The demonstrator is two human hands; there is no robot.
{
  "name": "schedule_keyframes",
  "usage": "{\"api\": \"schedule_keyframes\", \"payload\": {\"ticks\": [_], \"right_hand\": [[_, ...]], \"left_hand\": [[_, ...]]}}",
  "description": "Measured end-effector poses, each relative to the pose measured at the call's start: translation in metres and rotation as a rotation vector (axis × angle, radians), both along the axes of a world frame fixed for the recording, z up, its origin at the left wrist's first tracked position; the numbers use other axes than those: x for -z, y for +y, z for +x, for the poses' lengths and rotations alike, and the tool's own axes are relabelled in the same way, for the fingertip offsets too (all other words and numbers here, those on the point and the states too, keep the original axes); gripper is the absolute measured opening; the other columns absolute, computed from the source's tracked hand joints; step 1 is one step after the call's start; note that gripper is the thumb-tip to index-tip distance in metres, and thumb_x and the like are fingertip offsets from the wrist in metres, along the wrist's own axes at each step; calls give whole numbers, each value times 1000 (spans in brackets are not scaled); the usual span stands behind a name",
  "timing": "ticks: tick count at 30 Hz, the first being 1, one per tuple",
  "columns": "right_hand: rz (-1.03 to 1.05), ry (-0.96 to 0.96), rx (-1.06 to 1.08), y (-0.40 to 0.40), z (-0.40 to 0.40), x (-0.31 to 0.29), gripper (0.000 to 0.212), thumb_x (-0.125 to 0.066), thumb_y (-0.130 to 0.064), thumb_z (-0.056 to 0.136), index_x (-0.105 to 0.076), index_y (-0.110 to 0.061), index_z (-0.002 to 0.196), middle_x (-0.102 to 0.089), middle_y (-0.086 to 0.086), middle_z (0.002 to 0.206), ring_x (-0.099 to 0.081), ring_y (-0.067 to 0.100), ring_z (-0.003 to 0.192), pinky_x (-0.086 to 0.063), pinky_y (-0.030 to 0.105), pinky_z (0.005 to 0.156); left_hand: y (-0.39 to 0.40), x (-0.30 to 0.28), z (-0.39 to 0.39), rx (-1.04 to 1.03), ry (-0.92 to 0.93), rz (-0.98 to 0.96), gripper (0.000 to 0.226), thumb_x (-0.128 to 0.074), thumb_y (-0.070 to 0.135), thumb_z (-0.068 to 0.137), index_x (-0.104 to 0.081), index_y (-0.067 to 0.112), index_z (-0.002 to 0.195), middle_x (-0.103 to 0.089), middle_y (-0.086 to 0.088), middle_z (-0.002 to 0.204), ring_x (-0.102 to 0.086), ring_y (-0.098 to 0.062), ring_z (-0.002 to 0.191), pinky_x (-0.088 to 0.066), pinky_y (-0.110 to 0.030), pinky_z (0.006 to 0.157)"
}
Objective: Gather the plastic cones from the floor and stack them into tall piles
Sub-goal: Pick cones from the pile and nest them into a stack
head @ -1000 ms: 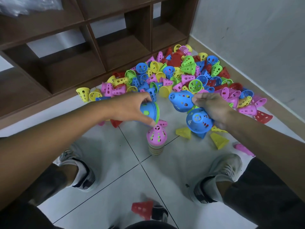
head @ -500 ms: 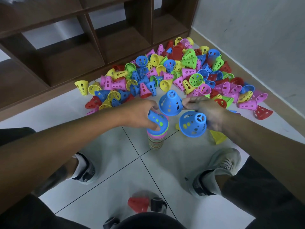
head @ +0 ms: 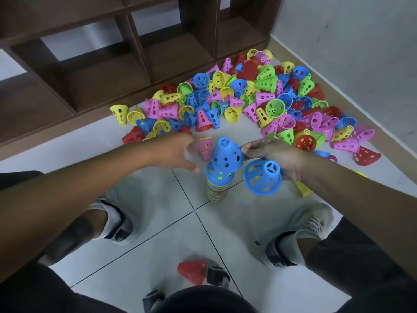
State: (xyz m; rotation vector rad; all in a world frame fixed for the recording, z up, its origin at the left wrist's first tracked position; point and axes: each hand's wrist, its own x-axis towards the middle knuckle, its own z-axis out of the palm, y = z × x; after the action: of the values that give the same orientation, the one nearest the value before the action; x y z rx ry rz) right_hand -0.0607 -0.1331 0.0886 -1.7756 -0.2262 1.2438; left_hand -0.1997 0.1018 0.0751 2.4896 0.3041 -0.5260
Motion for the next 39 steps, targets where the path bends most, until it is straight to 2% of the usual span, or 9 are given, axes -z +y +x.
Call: {"api": "schedule_keyframes", "payload": {"ticks": [6, 9, 12, 16, 20, 23, 28, 35, 39], "right_hand": [[-139, -129, -1, 6, -14, 17, 12, -61, -12, 99, -72, -8, 95, -71, 17, 97, -64, 24, 72, -54, 32, 69], [-190, -174, 23, 7, -20, 21, 14, -61, -9, 97, -70, -7, 86, -74, 19, 96, -64, 19, 60, -50, 23, 50], [-208, -208, 40, 5, -24, 26, 11, -63, -11, 97, -70, -4, 94, -76, 15, 95, -62, 12, 51, -42, 16, 38], [-195, -260, 61, -2, -24, 31, 12, -65, -18, 97, -69, -7, 101, -76, 11, 101, -65, 16, 67, -36, 15, 36], [-119, -187, 156, -14, -27, 27, 15, -65, -13, 97, -66, -5, 110, -74, 12, 99, -62, 9, 50, -46, 17, 39], [-61, -90, 204, -22, -31, 25, 5, -64, -12, 97, -66, -12, 103, -71, 3, 83, -65, 8, 55, -49, 17, 41], [95, 34, 261, -44, -39, 32, 13, -66, -6, 94, -67, -5, 107, -73, 11, 101, -71, 14, 80, -60, 22, 72], [204, 94, 256, -75, -54, 31, 41, -68, 5, 87, -62, -5, 126, -71, 15, 118, -72, 15, 93, -59, 21, 83], [321, 147, 272, -84, -57, 21, 48, -64, 11, 86, -61, -7, 131, -74, 10, 106, -73, 15, 95, -58, 23, 88]], "left_hand": [[3, 29, -27, -27, 64, 1, 49, -85, 38, 79, -62, 22, 119, -67, 4, 111, -57, 0, 77, -50, -25, 77], [-4, 45, -44, -25, 82, -13, 44, -83, 37, 81, -64, 18, 115, -67, 2, 110, -53, 5, 71, -41, -10, 65], [-18, 61, -63, -45, 118, -21, 38, -81, 38, 83, -65, 19, 112, -67, 2, 107, -53, 4, 71, -40, -14, 65], [-39, 89, -94, -29, 187, -15, 39, -78, 42, 85, -64, 20, 114, -68, 4, 109, -61, -13, 91, -47, -26, 81], [-62, 125, -119, -31, 261, -24, 44, -75, 42, 87, -60, 20, 122, -65, 2, 117, -61, -19, 106, -45, -28, 84], [-79, 151, -136, -68, 275, -56, 56, -72, 42, 90, -50, 24, 138, -58, -3, 126, -56, -19, 109, -43, -29, 89], [-105, 186, -159, -155, 260, -26, 65, -69, 55, 84, -46, 36, 141, -53, -4, 124, -57, -25, 116, -48, -36, 97], [-133, 206, -174, -216, 203, 42, 46, -78, 39, 81, -54, 28, 118, -48, 0, 117, -58, -23, 105, -52, -42, 92], [-143, 209, -175, -330, 92, 38, 32, -77, 39, 82, -52, 30, 100, -52, 4, 103, -61, -20, 95, -51, -36, 82]]}}
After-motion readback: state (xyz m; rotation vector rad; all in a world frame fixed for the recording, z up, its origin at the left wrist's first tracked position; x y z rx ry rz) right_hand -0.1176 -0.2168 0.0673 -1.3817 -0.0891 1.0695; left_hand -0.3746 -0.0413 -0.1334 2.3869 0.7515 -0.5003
